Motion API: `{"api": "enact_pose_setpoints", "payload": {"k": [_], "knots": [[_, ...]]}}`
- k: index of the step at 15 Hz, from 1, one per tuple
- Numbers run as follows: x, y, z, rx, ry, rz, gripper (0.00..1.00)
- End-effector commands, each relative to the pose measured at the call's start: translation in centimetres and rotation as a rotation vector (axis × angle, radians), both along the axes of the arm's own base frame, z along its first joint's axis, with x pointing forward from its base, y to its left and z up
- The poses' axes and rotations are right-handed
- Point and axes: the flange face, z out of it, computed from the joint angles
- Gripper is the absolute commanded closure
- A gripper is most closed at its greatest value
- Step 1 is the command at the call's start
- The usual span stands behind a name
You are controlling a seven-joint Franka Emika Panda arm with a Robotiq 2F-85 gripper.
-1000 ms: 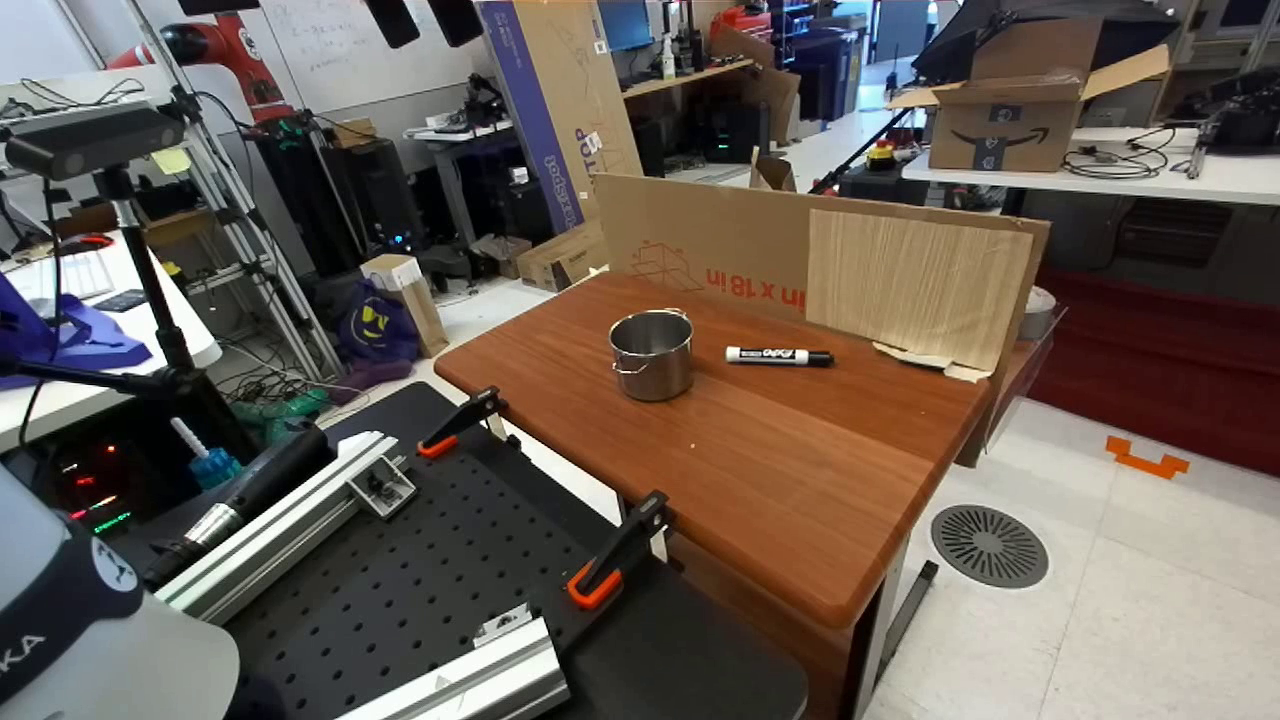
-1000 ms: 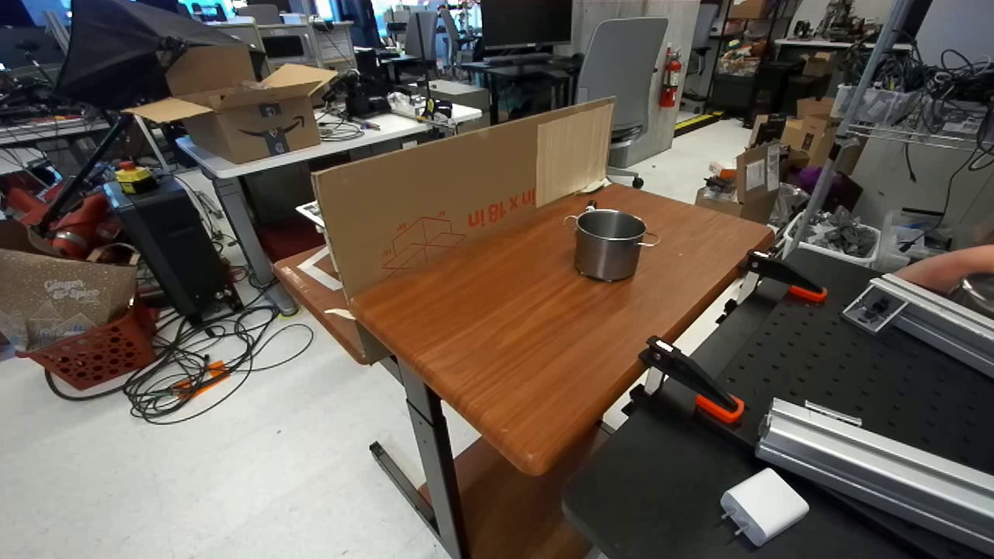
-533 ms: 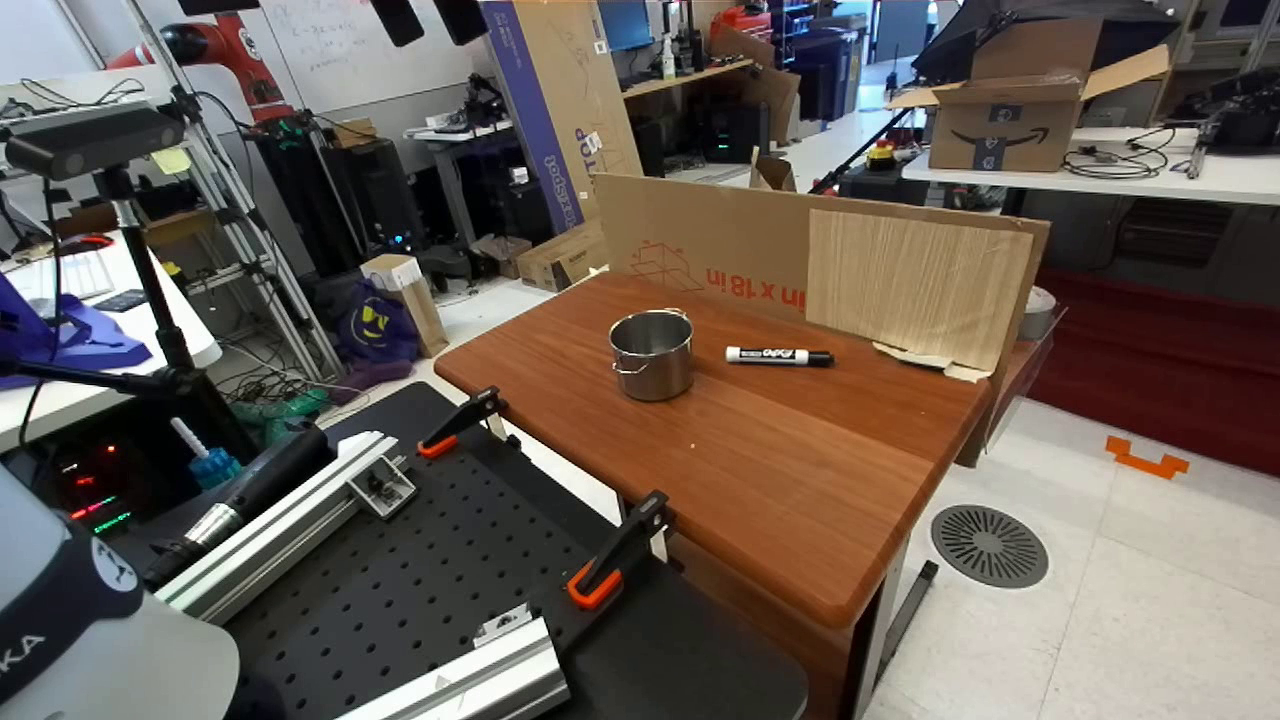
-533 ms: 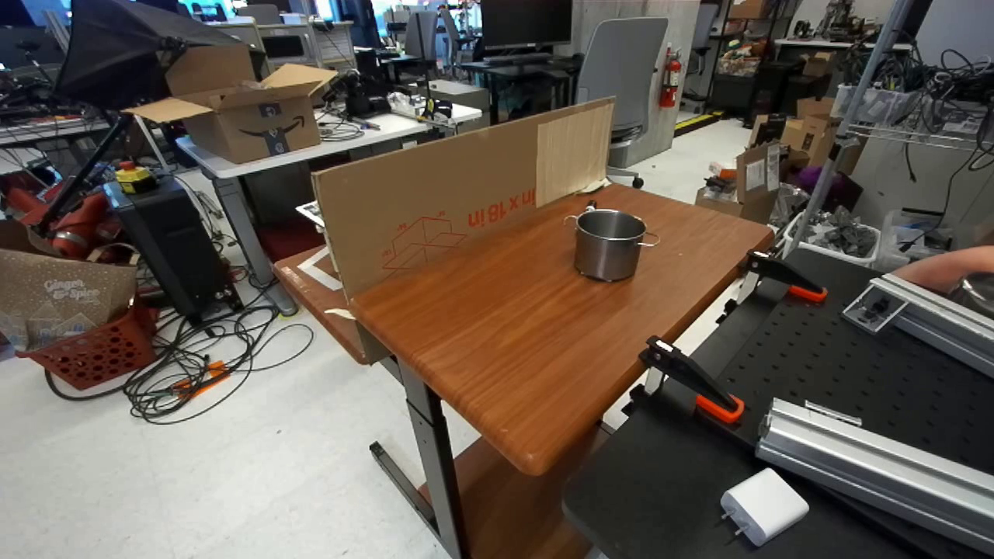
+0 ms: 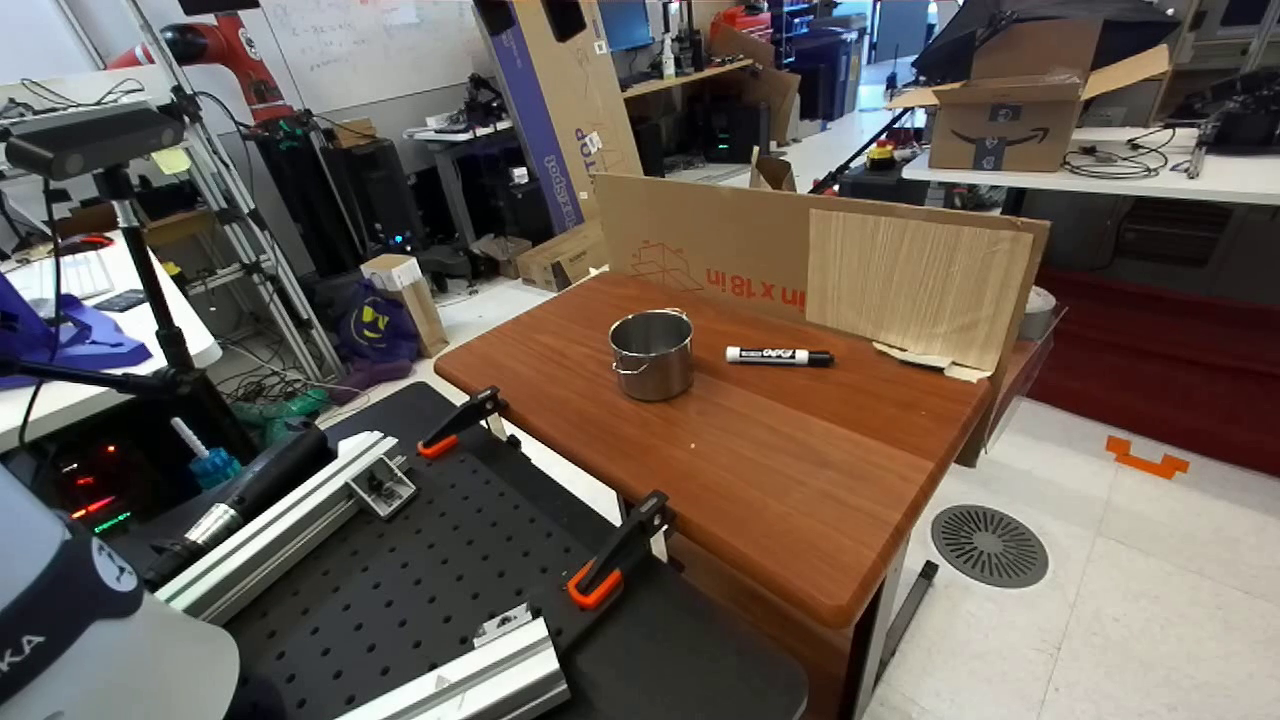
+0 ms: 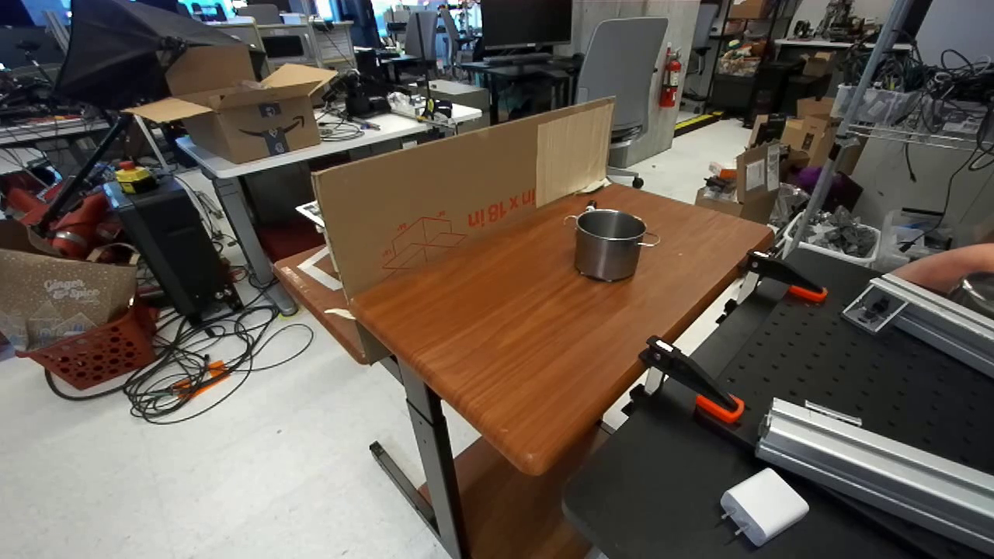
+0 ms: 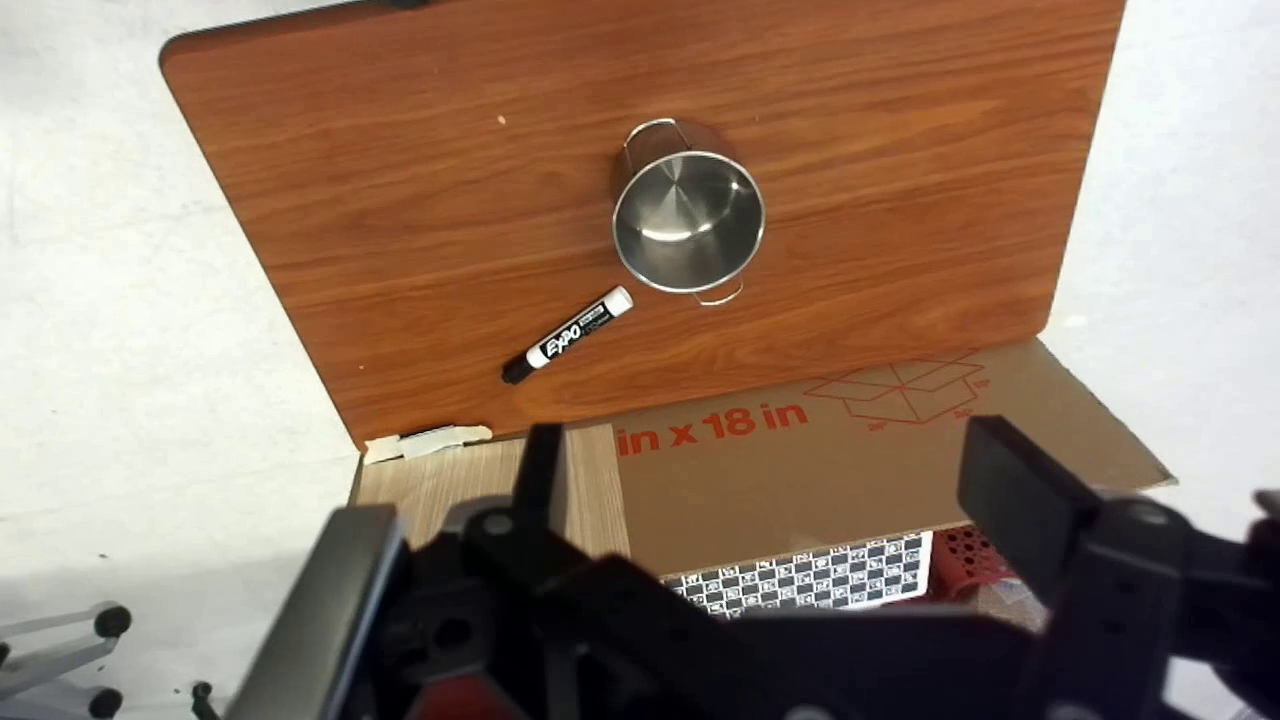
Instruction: Put the black marker in the silver pot
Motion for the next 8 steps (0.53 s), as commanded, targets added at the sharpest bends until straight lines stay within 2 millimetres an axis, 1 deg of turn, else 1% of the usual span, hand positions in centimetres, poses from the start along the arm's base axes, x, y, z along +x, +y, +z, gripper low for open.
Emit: {"api": "enact_pose_setpoints", "payload": {"k": [1,5,6,8], "knots": [[4.3,-0.7,-1.1,0.058,0.017,-0.033,0.0],[9.4,-2.3,-3.6,0.12,0.056,-0.103,0.0],[10.4,-2.5,-4.0,0.139,0.061,-0.125,0.0],[12.7,-3.2,-5.7,0.193,0.085,-0.196,0.0]]}}
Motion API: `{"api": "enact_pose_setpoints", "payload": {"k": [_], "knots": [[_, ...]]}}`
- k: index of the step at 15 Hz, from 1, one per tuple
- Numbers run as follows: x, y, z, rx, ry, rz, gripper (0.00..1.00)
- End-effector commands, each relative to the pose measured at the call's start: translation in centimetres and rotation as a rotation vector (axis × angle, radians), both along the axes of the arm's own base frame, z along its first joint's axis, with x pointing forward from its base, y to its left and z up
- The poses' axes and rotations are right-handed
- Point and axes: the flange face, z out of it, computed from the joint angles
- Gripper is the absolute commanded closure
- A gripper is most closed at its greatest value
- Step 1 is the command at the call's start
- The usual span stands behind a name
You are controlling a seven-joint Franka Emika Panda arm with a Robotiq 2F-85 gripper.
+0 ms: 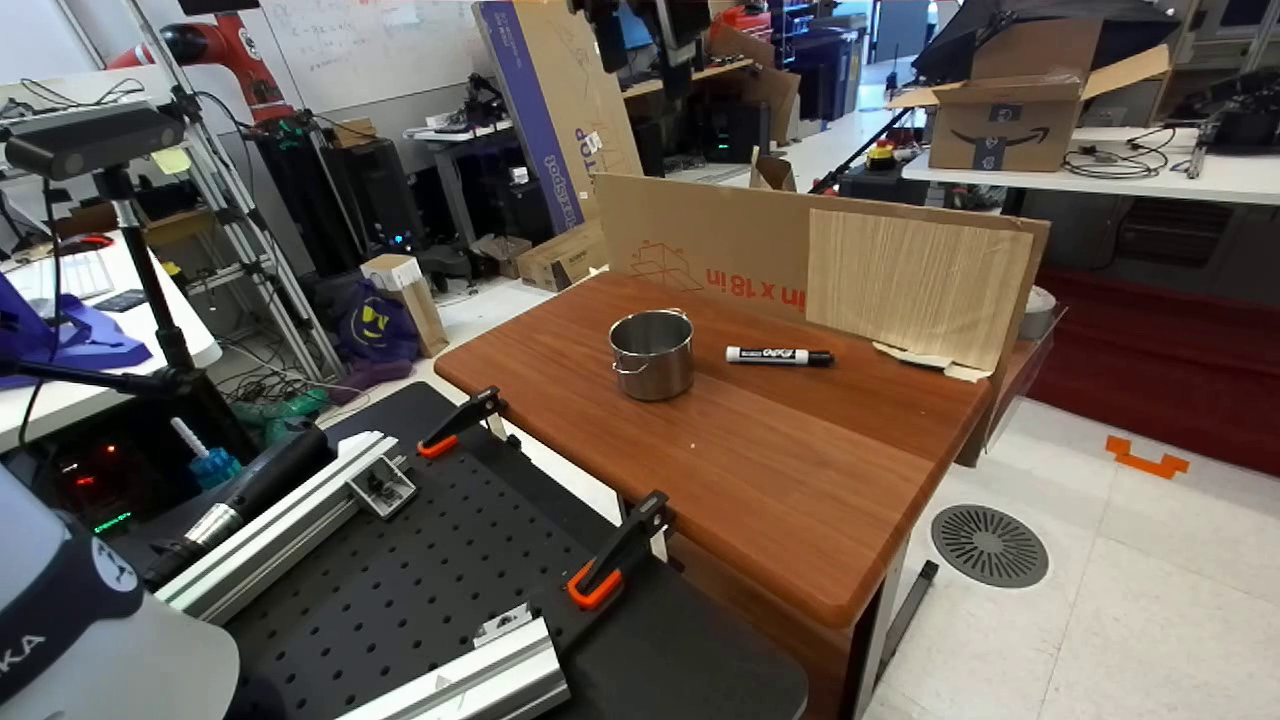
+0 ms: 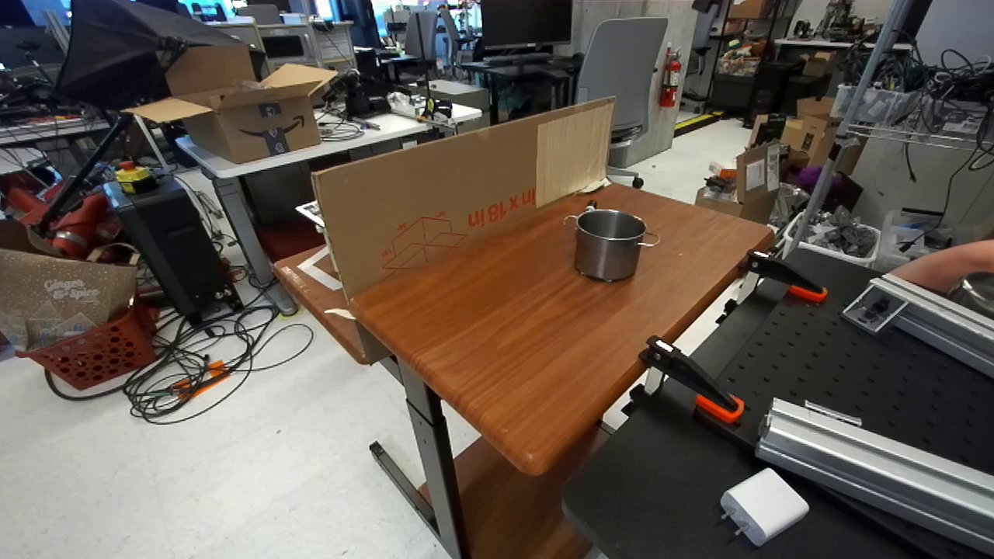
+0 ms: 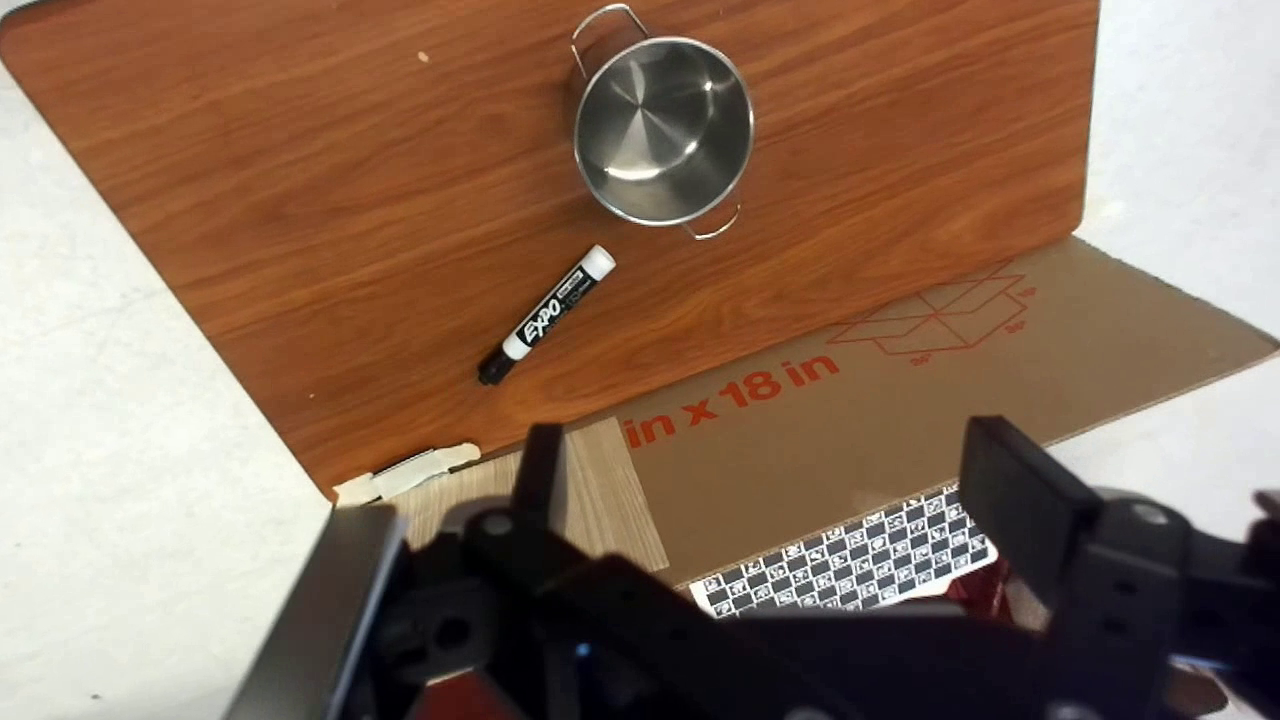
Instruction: Put the black marker in the silver pot
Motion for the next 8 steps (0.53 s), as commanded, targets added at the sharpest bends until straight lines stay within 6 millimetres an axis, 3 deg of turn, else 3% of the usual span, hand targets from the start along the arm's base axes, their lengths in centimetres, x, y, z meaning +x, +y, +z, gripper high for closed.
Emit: {"api": "enact_pose_setpoints", "payload": {"k": [1,8], "knots": [[4.3,-1.1,-2.4,0.09,0.036,-0.109,0.0],[9.6,-3.2,-9.4,0.12,0.168,-0.338,0.0]]}}
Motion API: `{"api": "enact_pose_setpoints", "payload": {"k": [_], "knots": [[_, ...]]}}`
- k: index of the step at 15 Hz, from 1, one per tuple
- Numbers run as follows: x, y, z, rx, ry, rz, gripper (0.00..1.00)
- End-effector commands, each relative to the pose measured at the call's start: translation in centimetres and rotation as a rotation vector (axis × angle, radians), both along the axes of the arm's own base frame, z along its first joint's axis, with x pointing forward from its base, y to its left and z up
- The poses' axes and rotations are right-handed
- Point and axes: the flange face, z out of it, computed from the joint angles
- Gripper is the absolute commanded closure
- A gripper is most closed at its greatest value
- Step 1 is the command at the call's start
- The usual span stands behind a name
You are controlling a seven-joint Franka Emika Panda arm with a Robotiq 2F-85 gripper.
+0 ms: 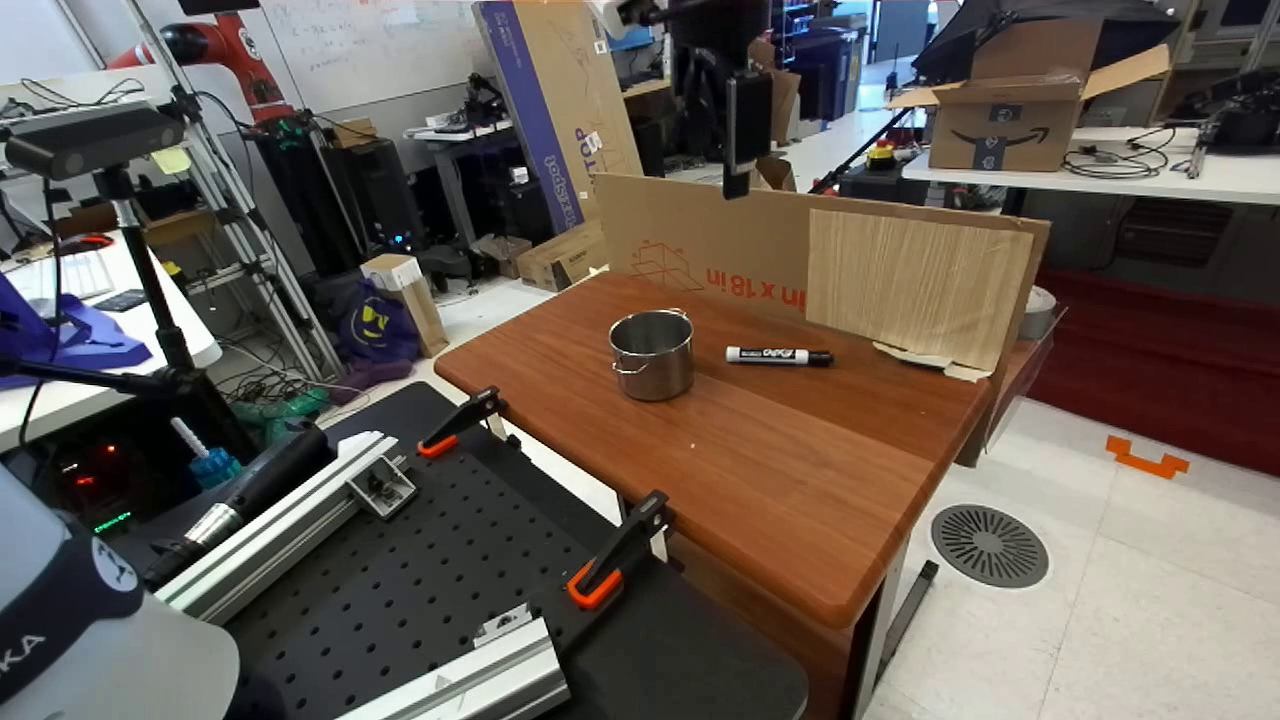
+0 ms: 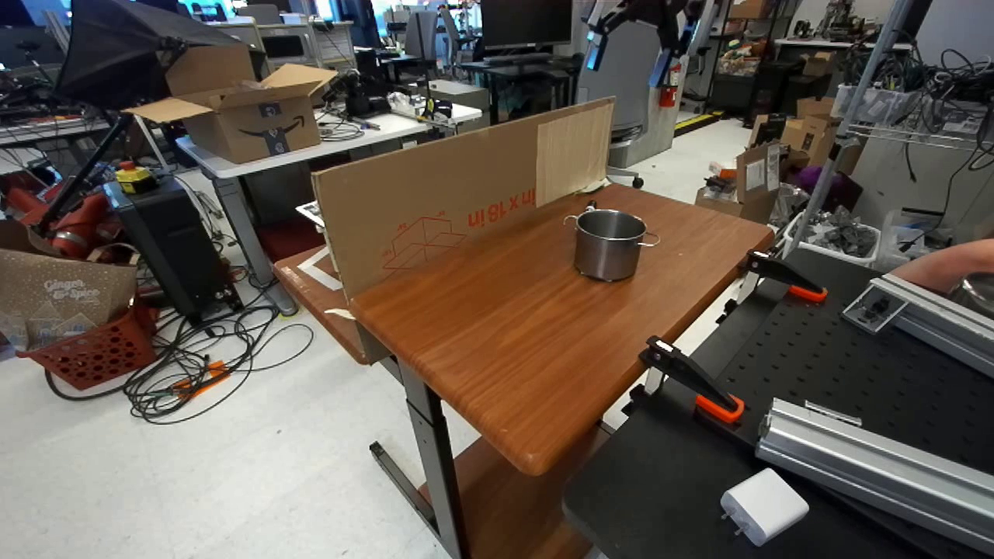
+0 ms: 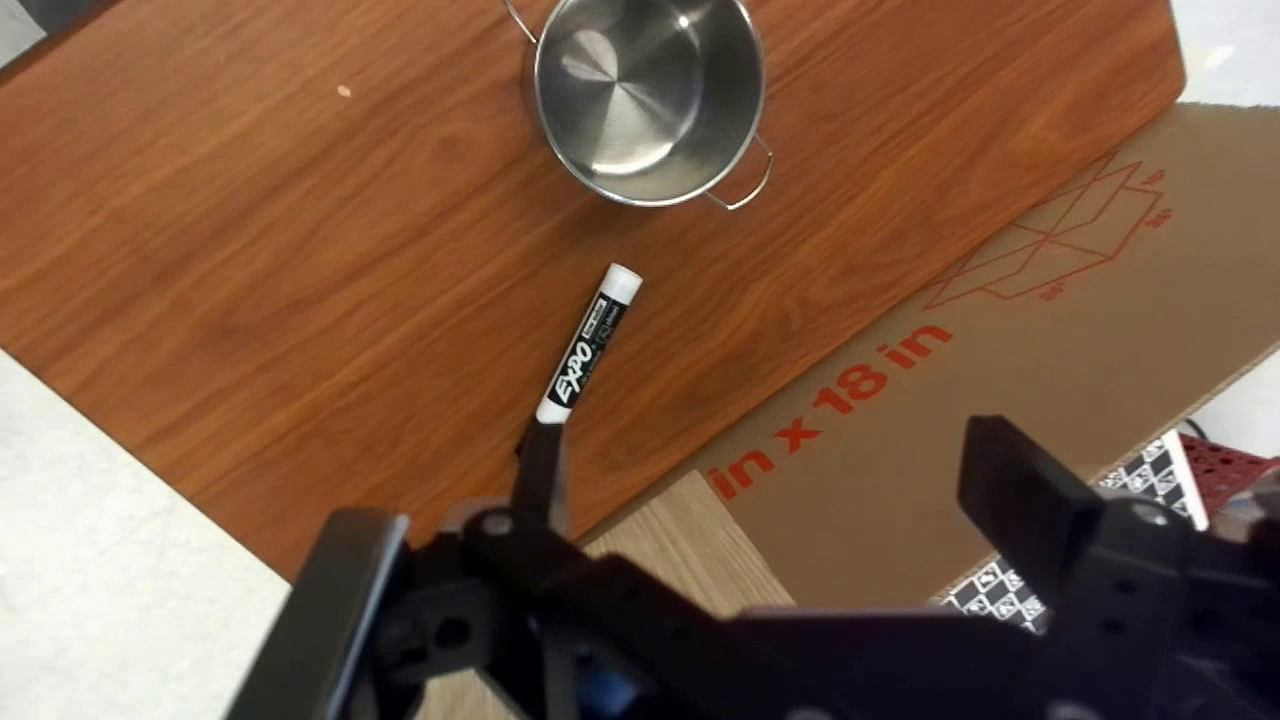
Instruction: Put the black marker in the silver pot
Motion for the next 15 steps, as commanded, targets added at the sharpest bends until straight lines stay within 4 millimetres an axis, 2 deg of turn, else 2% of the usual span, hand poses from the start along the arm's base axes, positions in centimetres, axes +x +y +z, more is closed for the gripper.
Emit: {"api": "enact_pose_setpoints", "payload": {"k": [1,8,15], "knots": [[2.8,-1.1,-2.4,0.004,0.04,-0.123,0.0],[6.0,-2.9,-8.4,-0.041,0.112,-0.293,0.0],[8.0,-3.4,-13.7,-0.144,0.168,-0.388,0.0]]}}
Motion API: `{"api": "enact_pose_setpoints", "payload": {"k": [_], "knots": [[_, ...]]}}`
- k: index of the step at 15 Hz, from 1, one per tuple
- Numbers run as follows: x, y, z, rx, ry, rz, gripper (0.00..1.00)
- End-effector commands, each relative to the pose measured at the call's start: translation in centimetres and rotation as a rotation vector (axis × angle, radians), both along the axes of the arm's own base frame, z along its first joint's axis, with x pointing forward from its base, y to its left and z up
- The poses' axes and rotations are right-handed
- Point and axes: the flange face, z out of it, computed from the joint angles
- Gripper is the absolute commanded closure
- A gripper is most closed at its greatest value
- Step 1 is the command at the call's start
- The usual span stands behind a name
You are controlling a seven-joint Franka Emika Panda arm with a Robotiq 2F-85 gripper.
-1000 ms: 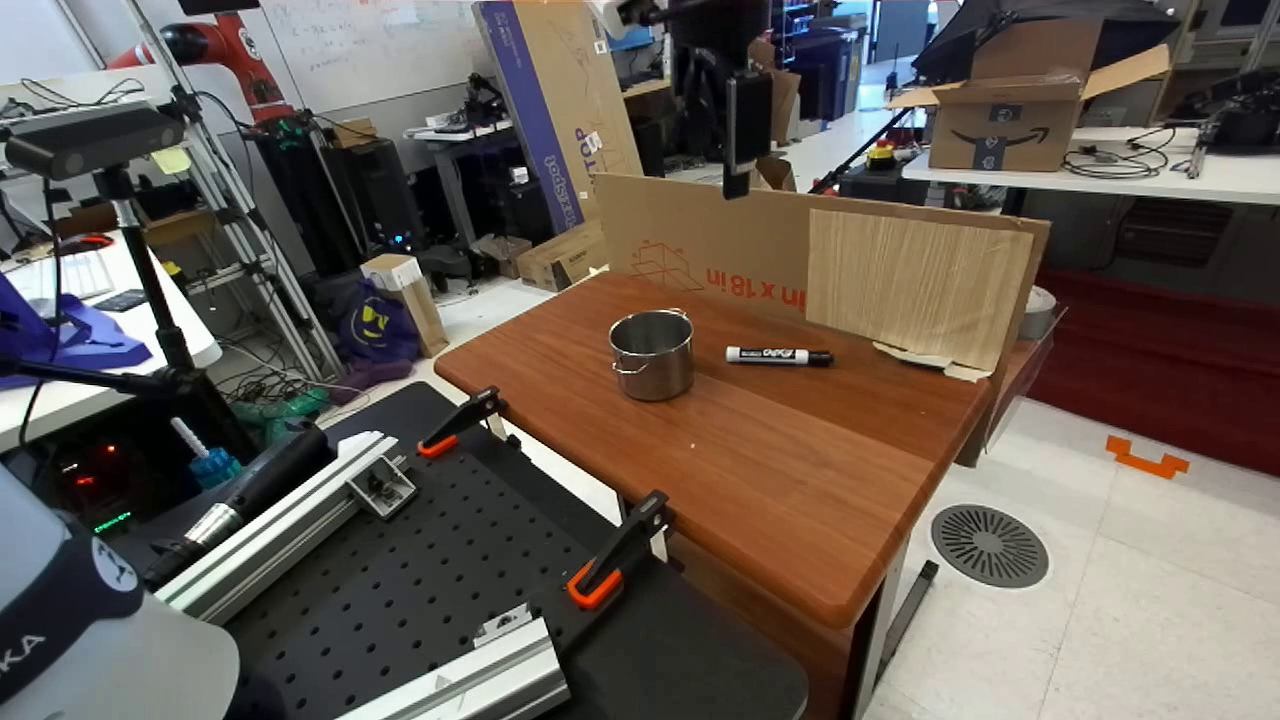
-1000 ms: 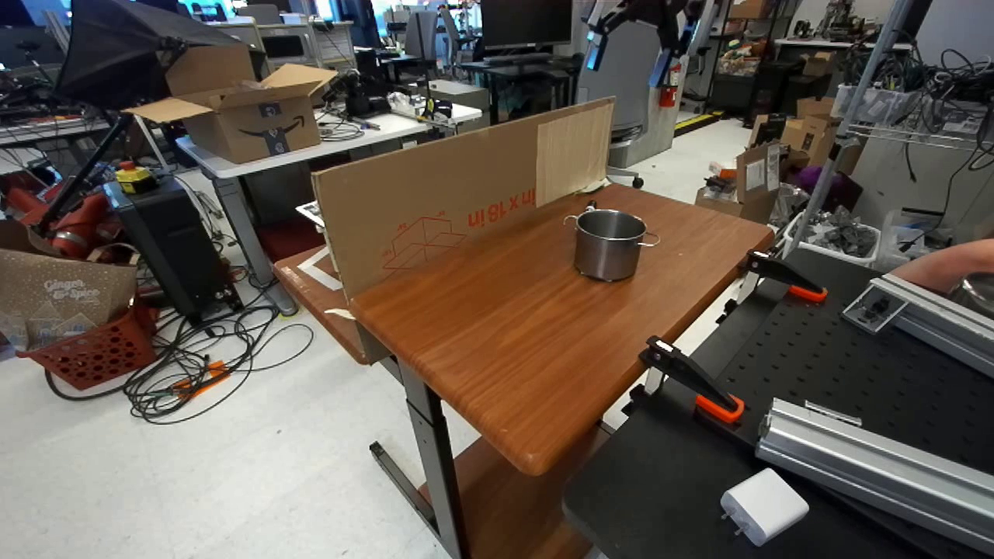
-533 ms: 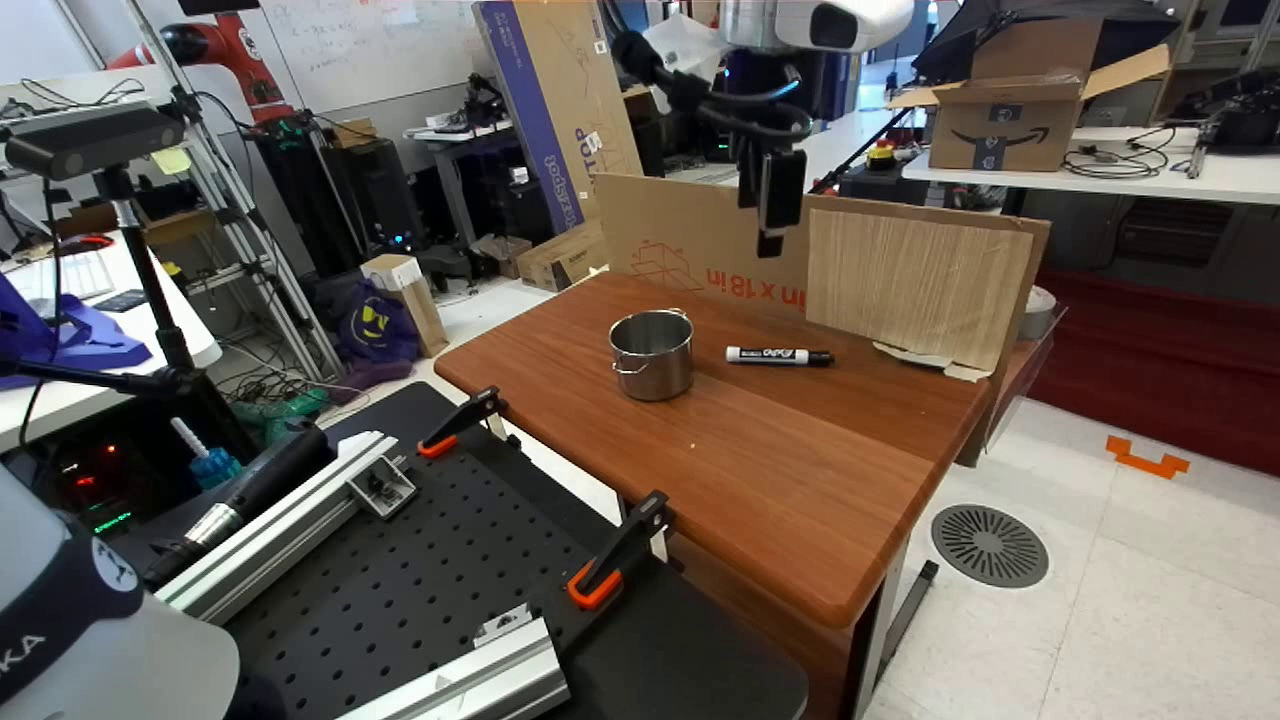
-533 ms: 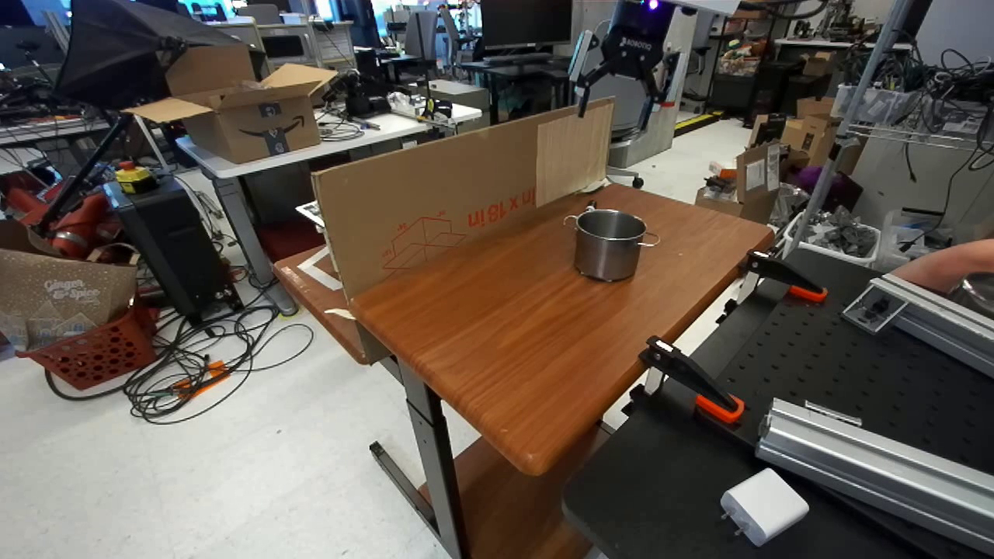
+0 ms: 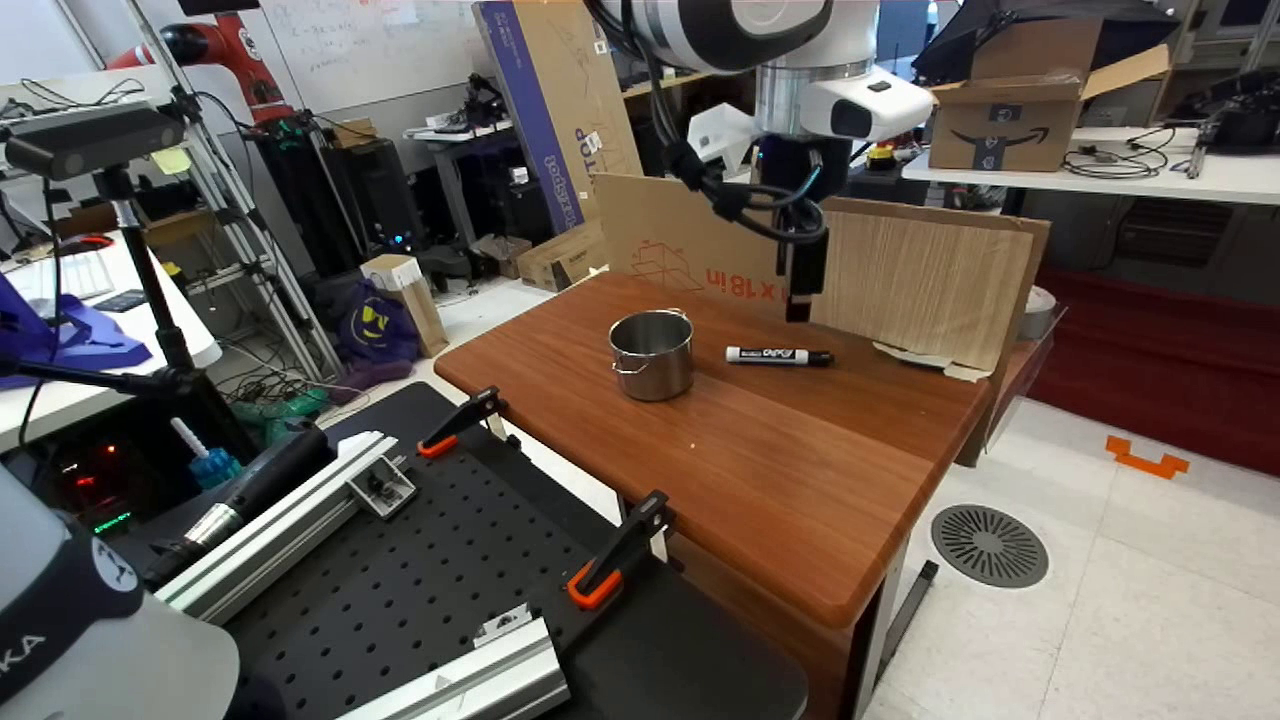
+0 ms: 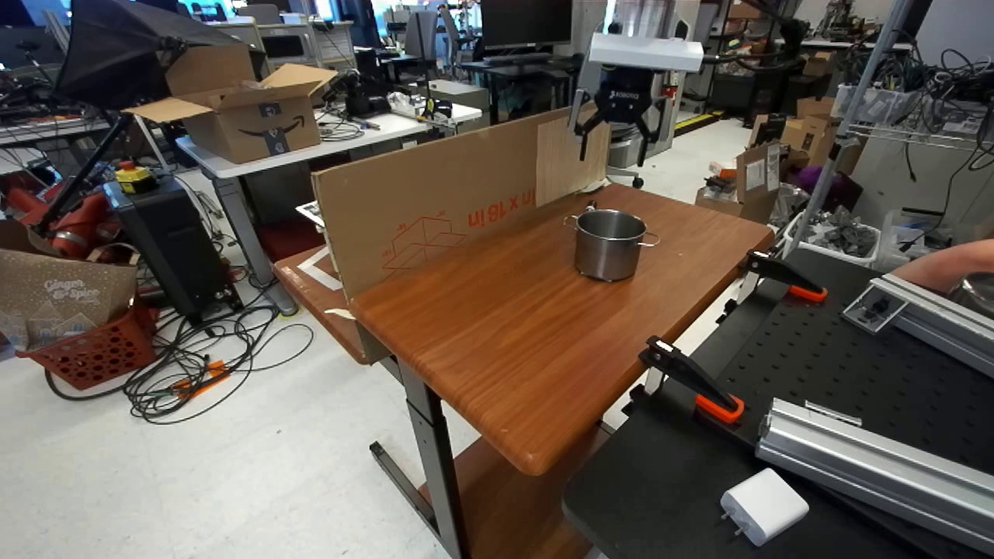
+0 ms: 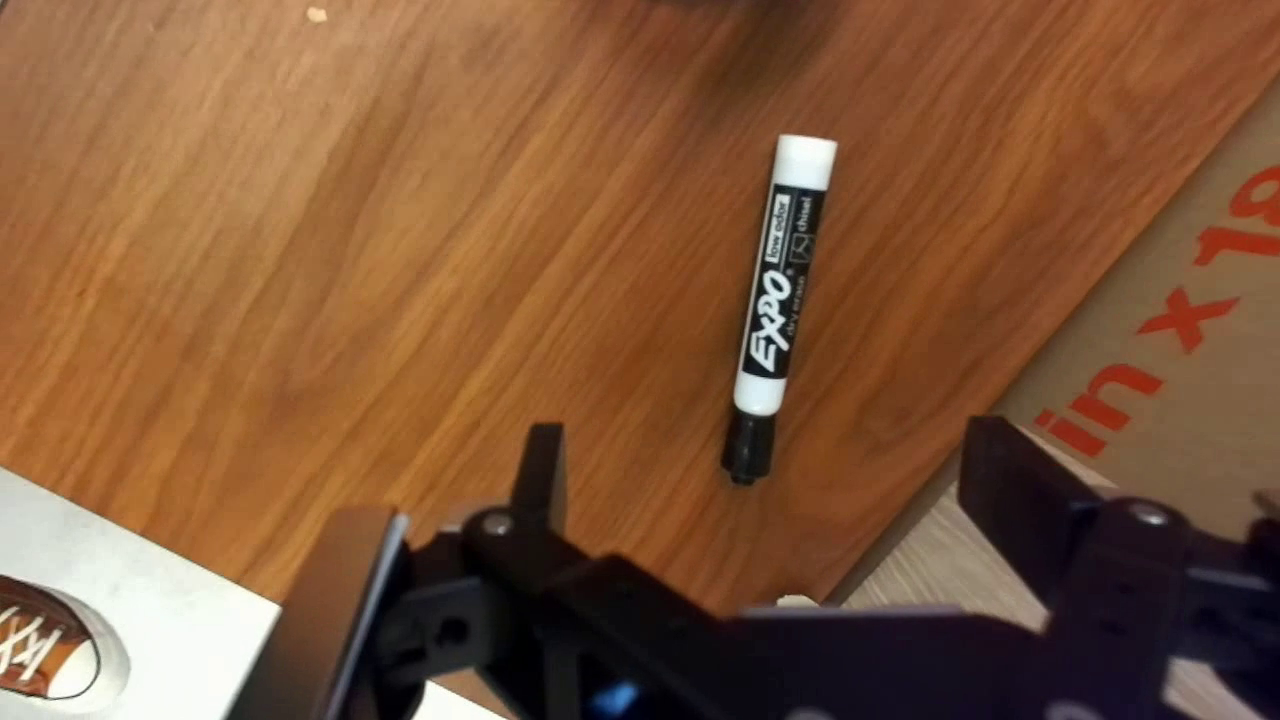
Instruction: Put the black marker in the silver pot
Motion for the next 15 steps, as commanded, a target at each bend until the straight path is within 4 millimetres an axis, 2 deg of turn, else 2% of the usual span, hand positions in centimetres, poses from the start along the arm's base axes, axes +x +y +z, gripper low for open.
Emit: {"api": "enact_pose_setpoints", "payload": {"k": [1,8,15], "knots": [[1.8,0.3,-1.6,-0.057,0.0,-0.033,0.0],[4.0,2.3,-4.6,-0.083,0.021,-0.035,0.0],[4.2,1.0,-8.0,-0.103,0.07,-0.061,0.0]]}}
